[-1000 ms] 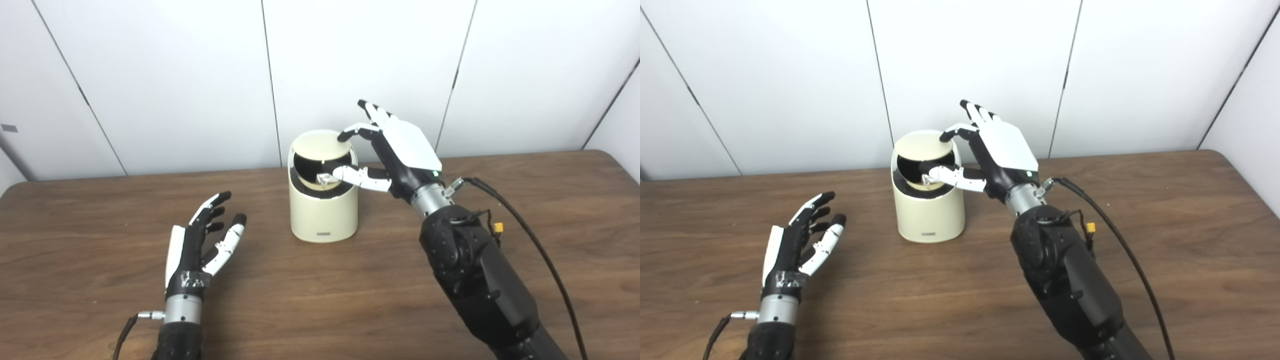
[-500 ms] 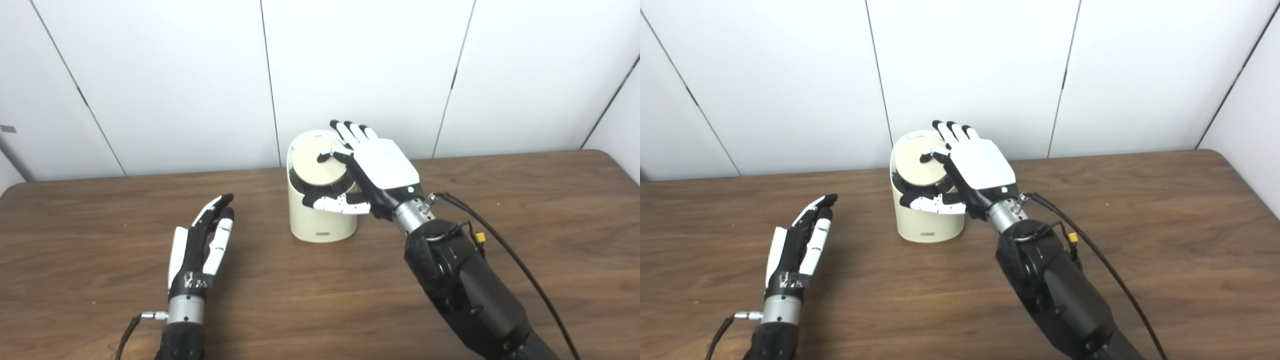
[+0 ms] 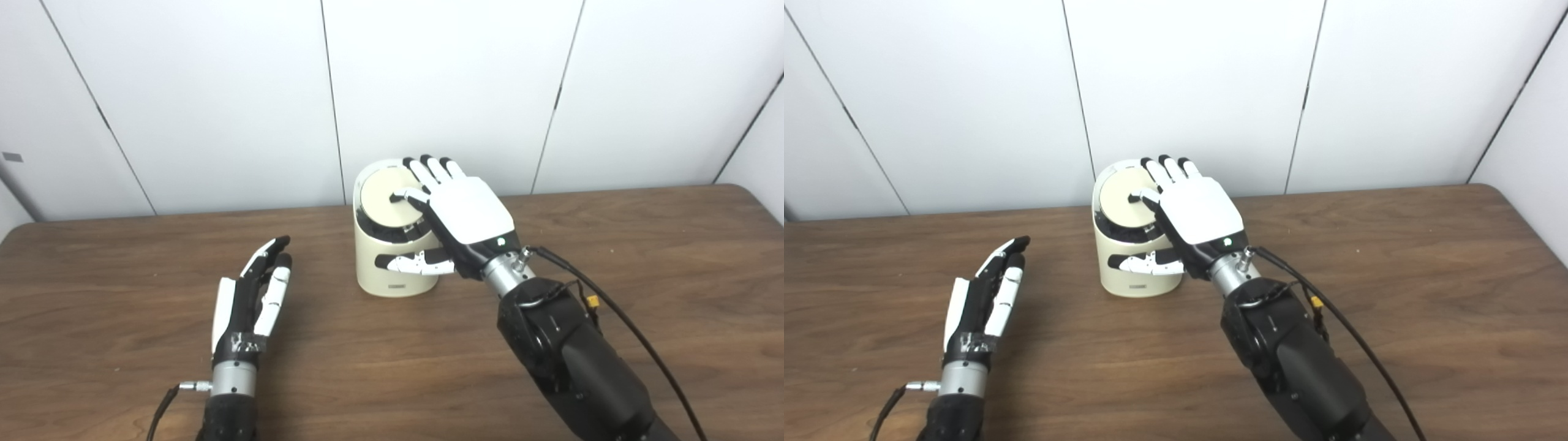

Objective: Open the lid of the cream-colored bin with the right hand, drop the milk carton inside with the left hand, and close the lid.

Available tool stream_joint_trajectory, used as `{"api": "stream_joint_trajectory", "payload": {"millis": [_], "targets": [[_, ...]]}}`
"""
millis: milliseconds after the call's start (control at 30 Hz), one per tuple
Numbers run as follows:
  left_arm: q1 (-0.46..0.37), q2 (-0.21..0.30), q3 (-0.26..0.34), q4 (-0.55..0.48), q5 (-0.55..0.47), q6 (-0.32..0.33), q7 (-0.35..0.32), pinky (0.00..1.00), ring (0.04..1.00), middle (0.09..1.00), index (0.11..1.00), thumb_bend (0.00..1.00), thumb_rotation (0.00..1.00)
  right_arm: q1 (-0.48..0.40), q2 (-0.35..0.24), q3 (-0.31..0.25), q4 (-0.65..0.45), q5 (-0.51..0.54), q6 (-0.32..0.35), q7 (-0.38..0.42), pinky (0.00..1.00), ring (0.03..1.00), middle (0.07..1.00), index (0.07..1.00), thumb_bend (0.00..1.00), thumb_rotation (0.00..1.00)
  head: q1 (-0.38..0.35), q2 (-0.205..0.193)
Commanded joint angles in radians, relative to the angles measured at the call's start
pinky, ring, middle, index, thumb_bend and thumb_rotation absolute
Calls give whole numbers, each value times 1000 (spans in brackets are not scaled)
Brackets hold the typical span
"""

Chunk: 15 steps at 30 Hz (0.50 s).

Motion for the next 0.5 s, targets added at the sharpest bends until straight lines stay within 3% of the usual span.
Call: {"api": "stream_joint_trajectory", "payload": {"millis": [0, 233, 467], "targets": [[-36, -2, 0, -33, 4, -15, 4, 817, 867, 889, 887, 525, 1000, -25, -6, 6, -3, -35, 6, 97, 1000, 1000, 1000, 744, 573, 917, -1, 1], [-33, -13, -3, -32, 0, -25, 7, 770, 851, 886, 882, 479, 992, -30, -8, 3, 17, -48, -12, 195, 1000, 1000, 1000, 744, 619, 970, 5, 5], [-38, -17, -5, -28, 18, -19, 17, 817, 868, 889, 887, 511, 1000, -27, -11, 2, 28, -48, -12, 235, 1000, 1000, 1000, 741, 638, 999, 9, 2]]}}
